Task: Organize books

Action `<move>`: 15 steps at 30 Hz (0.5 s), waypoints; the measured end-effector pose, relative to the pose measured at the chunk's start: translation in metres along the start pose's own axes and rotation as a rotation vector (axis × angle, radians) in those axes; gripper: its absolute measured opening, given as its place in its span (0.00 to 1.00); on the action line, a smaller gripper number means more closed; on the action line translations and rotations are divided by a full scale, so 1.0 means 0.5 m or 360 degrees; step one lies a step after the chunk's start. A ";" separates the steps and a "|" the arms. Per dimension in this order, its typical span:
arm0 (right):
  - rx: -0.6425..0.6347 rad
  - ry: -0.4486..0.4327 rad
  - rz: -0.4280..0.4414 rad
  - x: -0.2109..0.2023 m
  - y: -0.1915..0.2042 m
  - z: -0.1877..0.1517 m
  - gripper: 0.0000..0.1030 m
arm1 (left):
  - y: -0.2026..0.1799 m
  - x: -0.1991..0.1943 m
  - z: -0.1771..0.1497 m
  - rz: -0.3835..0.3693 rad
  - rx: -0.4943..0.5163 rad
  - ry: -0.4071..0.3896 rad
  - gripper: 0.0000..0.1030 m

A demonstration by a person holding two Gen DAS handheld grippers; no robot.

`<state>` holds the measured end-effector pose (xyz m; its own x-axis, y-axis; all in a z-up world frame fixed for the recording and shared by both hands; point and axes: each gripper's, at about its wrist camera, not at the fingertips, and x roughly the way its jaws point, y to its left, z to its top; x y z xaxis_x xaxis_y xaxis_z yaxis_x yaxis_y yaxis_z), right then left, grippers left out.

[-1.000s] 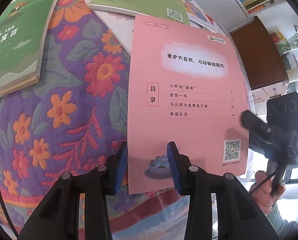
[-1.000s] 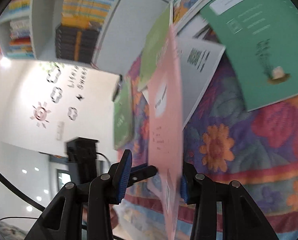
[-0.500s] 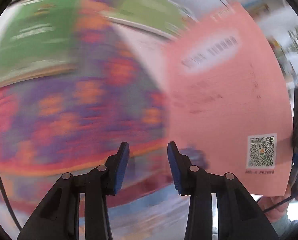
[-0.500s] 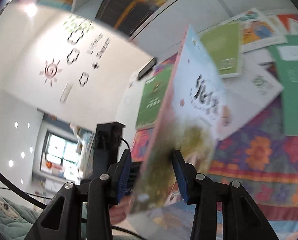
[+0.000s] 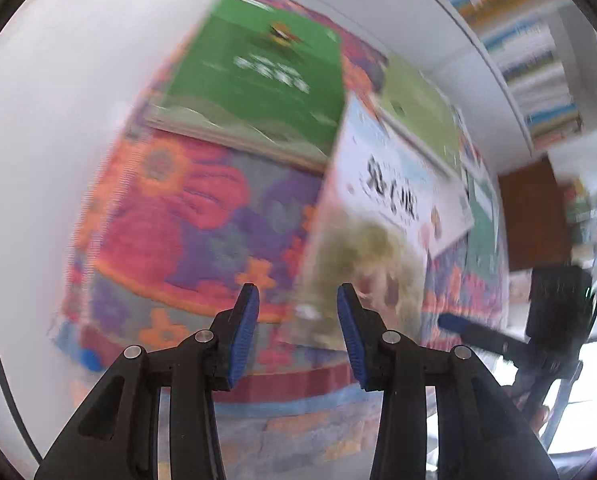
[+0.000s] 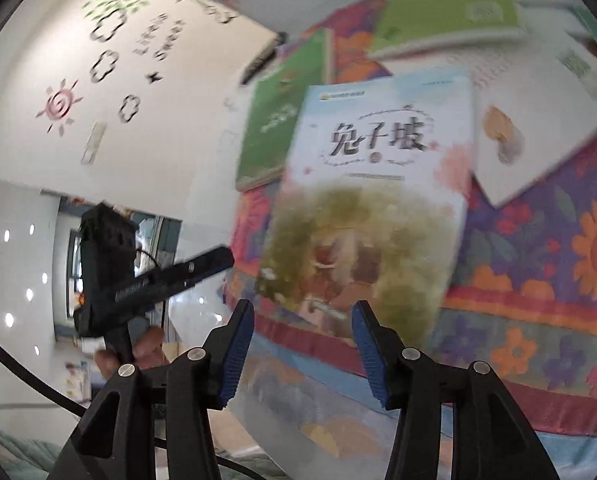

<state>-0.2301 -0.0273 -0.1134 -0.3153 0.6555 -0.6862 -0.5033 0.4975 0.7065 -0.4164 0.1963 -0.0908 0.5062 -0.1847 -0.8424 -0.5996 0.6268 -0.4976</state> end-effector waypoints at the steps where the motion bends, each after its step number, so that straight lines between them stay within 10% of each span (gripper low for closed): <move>1: 0.0007 -0.0019 -0.0051 -0.004 -0.010 0.000 0.51 | -0.010 0.014 0.001 0.0029 0.0032 0.0012 0.37; 8: 0.0044 -0.0161 -0.0454 -0.028 -0.070 -0.006 0.56 | -0.009 0.046 0.052 0.0047 0.0004 0.0000 0.48; 15: -0.0059 -0.0258 -0.0718 0.009 -0.065 -0.028 0.33 | -0.036 0.092 0.059 0.0027 0.0100 0.0043 0.43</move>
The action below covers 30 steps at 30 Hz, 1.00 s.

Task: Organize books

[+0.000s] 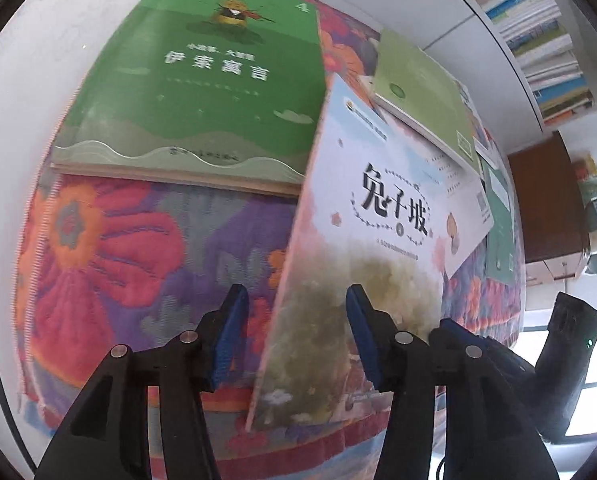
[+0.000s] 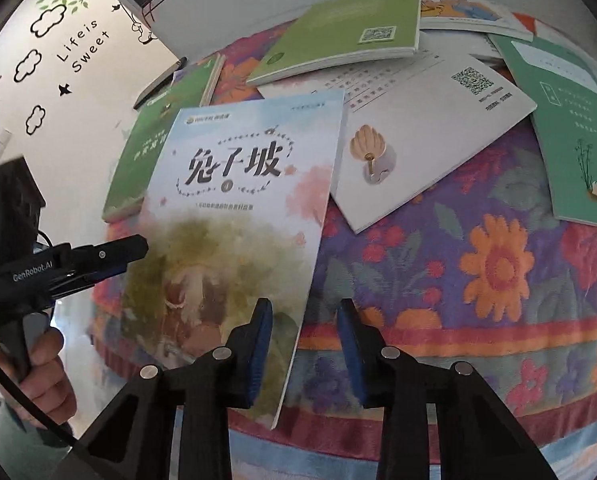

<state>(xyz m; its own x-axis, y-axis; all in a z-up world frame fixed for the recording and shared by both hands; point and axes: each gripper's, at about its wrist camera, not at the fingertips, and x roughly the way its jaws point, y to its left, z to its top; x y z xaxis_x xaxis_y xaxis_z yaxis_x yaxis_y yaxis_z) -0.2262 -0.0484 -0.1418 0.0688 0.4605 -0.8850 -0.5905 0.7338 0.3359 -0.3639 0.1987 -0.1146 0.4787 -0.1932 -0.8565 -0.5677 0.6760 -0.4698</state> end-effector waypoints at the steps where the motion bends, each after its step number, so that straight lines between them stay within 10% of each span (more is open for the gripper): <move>1: -0.0028 -0.0004 -0.0008 0.000 0.007 -0.004 0.33 | -0.005 0.000 -0.008 -0.0008 0.0030 -0.0001 0.30; 5: -0.0078 0.0010 -0.0017 0.007 0.019 -0.013 0.35 | -0.028 -0.011 -0.021 -0.0046 0.0128 -0.0003 0.24; 10: 0.0124 0.0013 0.0172 -0.008 -0.035 -0.010 0.35 | -0.037 -0.086 -0.026 -0.0526 0.0048 -0.0049 0.24; 15: 0.0319 0.0031 0.0357 -0.007 -0.080 -0.007 0.35 | -0.046 -0.030 -0.038 -0.0294 0.0068 0.0013 0.24; 21: 0.0363 0.0038 0.0406 -0.012 -0.090 -0.010 0.35 | -0.090 0.013 -0.054 -0.0336 0.0094 0.0078 0.24; 30: 0.0554 0.0195 0.0802 -0.022 -0.117 -0.013 0.63 | -0.083 -0.017 -0.003 -0.0774 -0.0148 0.0099 0.11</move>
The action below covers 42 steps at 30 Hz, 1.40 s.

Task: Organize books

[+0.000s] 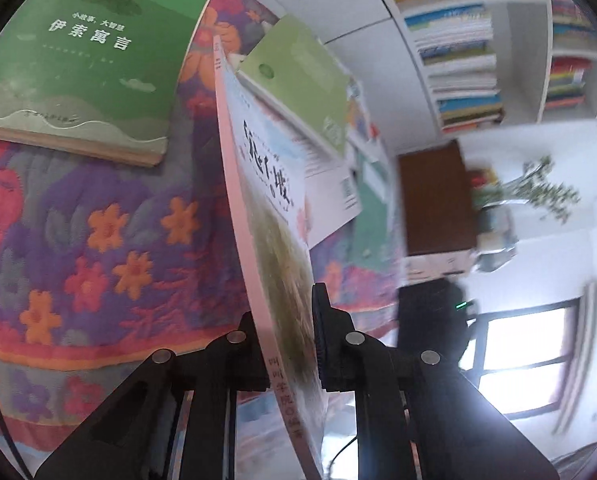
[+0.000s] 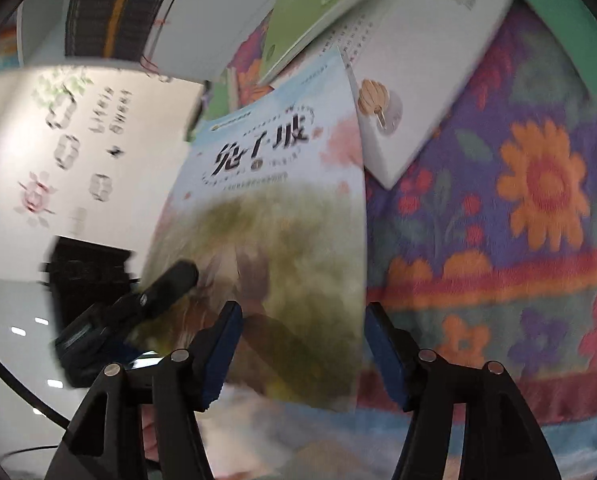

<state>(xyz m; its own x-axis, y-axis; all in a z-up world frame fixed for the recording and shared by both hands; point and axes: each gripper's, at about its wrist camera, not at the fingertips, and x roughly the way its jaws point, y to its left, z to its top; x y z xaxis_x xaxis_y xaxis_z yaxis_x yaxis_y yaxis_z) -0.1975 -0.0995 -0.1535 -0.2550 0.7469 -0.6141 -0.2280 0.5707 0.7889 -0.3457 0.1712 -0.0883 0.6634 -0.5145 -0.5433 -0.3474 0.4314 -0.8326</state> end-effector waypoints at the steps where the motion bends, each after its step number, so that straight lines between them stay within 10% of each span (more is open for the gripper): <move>1: 0.0046 -0.0012 0.0065 -0.006 -0.012 -0.002 0.65 | 0.000 -0.001 0.003 -0.0038 -0.0019 0.0001 0.11; 5: 0.0244 -0.0080 0.0363 -0.003 -0.054 0.001 0.66 | -0.006 0.005 0.013 -0.0037 -0.0007 0.0028 0.11; 8: 0.0224 -0.0094 0.0348 0.015 -0.037 0.014 0.41 | -0.003 0.015 0.013 0.0105 0.0044 0.0065 0.11; 15: -0.0484 -0.0117 -0.0483 0.047 0.144 -0.019 0.36 | -0.029 0.059 -0.026 0.0583 0.0353 0.0092 0.16; 20: -0.0784 -0.0152 -0.0672 0.062 0.221 -0.062 0.36 | -0.095 0.065 -0.059 0.0872 0.0730 0.0070 0.22; 31: -0.0941 -0.0236 -0.0590 -0.003 0.323 -0.057 0.35 | -0.175 -0.063 -0.019 0.0673 0.0888 -0.0167 0.23; 42: -0.1045 -0.0223 -0.0477 0.140 0.465 0.077 0.36 | -0.108 -0.151 0.162 0.0712 0.0778 -0.0356 0.23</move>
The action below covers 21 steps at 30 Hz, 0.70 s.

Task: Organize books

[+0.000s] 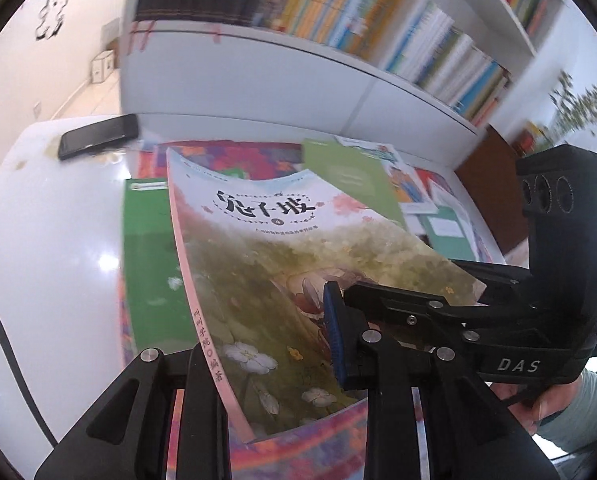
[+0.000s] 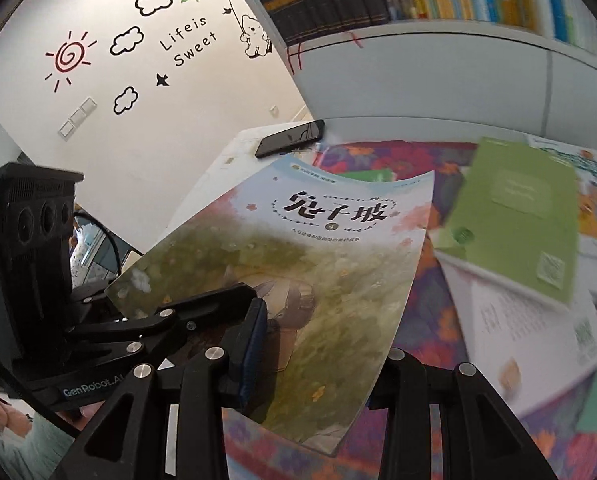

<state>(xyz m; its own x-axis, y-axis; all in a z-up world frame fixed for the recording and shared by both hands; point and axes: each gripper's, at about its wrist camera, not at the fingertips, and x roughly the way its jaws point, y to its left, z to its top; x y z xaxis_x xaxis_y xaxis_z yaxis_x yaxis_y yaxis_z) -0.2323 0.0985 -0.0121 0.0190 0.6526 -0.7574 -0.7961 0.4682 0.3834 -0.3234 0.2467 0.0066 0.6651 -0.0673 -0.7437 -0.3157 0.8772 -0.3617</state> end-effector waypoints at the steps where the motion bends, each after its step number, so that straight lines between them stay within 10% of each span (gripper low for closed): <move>1: -0.0014 0.0012 -0.0010 0.013 0.005 0.012 0.36 | 0.015 0.008 0.007 0.0014 -0.0010 0.0000 0.23; 21: 0.0217 0.0326 -0.0020 0.223 -0.065 0.034 0.36 | 0.178 0.136 -0.042 0.0051 -0.0382 0.0226 0.33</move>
<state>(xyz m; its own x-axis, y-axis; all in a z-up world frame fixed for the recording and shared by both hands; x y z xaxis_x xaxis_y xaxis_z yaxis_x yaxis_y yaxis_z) -0.1939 0.1661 -0.1002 -0.1054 0.5182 -0.8487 -0.7074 0.5608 0.4303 -0.3208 0.3102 -0.0880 0.5560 -0.1224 -0.8221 -0.4973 0.7435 -0.4471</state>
